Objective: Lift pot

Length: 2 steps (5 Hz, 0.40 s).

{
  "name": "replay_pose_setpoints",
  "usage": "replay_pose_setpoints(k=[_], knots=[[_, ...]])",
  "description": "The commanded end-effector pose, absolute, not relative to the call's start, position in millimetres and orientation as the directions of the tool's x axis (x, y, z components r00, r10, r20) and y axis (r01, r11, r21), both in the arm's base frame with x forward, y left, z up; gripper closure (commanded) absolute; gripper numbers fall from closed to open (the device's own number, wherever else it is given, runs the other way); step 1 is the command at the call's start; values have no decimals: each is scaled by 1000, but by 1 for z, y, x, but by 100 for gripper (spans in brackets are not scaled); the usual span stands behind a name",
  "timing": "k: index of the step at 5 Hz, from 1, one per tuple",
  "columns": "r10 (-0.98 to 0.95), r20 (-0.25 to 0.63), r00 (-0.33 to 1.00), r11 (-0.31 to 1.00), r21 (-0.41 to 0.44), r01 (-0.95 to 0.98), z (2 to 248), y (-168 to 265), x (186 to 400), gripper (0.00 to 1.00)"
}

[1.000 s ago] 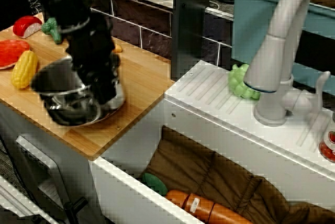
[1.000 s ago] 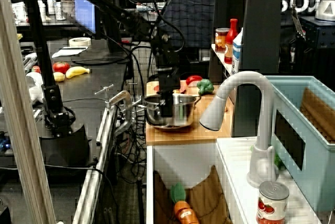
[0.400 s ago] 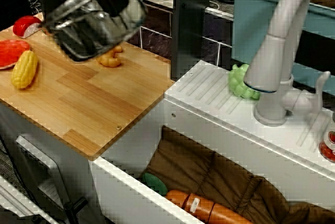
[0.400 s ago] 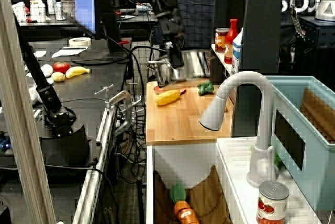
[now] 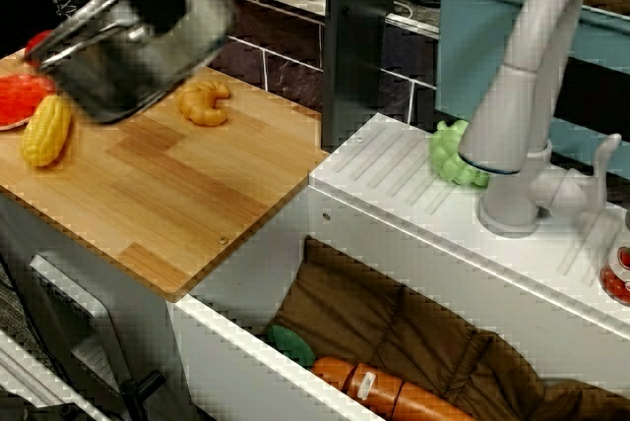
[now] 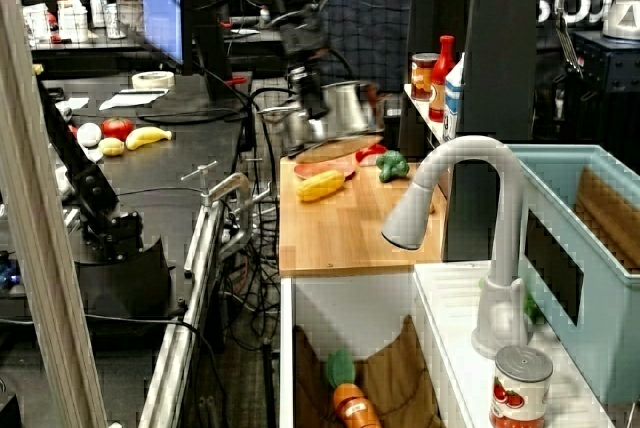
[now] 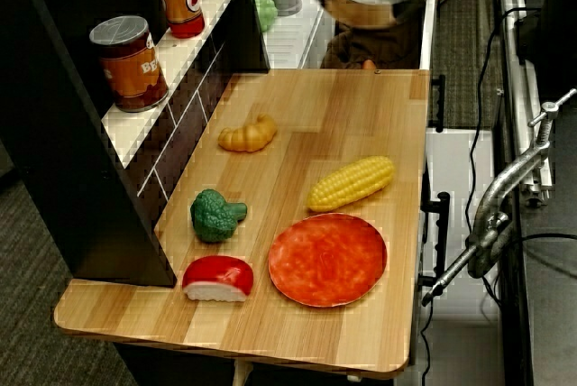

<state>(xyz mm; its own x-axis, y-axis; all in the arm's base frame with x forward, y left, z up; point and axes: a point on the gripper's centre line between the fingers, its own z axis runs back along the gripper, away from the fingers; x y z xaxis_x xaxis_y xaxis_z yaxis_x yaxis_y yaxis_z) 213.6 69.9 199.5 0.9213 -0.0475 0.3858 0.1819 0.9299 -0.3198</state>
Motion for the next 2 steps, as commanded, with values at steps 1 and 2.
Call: replay_pose_setpoints(k=[1, 2], knots=[[-66, 481, 874, 934, -278, 224, 220, 73, 196, 100], [-71, 486, 871, 935, -273, 228, 221, 71, 195, 100]])
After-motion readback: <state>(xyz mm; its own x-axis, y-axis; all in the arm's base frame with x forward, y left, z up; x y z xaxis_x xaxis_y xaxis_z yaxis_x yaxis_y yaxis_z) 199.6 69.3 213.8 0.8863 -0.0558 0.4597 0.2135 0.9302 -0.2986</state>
